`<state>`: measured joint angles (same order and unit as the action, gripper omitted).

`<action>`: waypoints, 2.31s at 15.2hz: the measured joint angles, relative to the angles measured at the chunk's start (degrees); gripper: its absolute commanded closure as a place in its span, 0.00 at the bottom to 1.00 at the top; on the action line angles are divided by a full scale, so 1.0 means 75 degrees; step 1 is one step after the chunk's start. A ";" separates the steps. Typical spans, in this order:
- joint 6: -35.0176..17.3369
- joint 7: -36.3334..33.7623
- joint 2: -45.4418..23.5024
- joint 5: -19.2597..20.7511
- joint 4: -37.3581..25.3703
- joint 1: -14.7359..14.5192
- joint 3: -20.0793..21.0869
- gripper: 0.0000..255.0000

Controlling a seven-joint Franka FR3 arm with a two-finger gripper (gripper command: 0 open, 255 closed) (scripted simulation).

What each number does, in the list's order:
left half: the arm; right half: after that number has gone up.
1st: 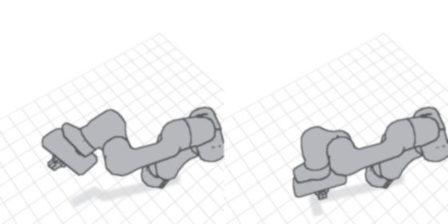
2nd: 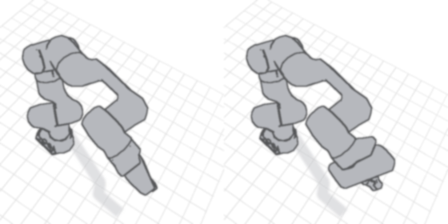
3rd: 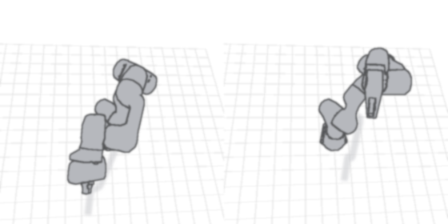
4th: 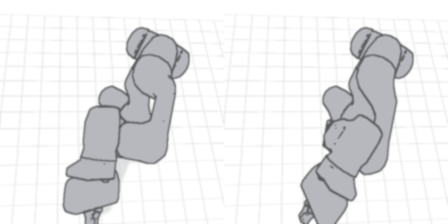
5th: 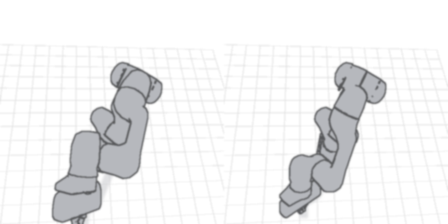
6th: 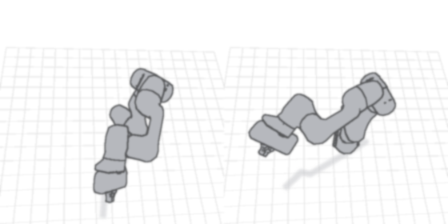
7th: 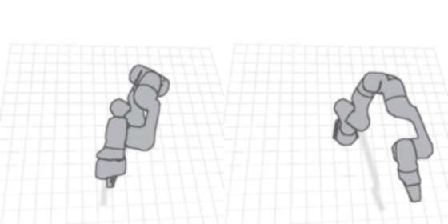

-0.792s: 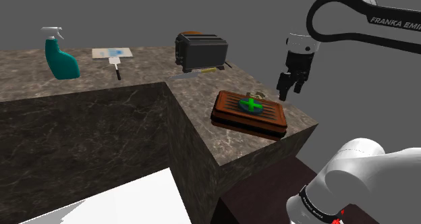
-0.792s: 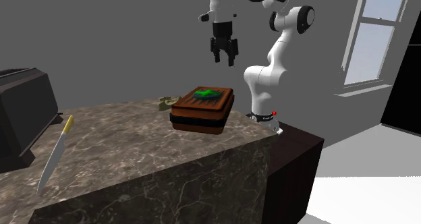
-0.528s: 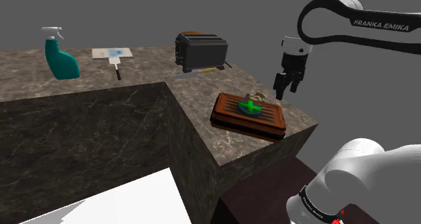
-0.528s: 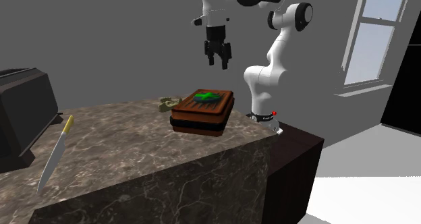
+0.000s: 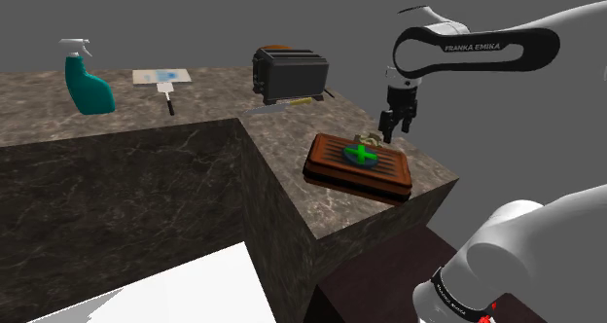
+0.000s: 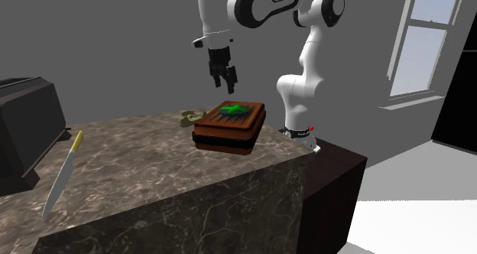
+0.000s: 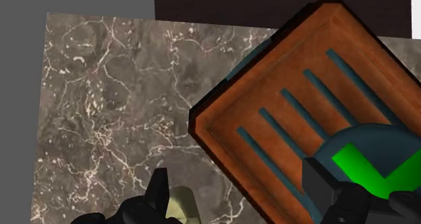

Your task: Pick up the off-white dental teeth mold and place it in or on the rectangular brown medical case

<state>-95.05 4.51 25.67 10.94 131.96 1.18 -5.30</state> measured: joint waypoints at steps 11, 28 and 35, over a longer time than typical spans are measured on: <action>-0.1317 0.0765 -0.2569 0.0461 -0.1083 0.0276 -0.0539 0.00; -0.1973 0.0747 -0.2679 0.0556 -0.0585 0.0355 -0.0631 1.00; -0.1923 0.0754 -0.2669 0.0547 -0.0610 0.0348 -0.0625 1.00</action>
<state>-109.48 10.17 5.65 15.05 127.38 3.79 -9.99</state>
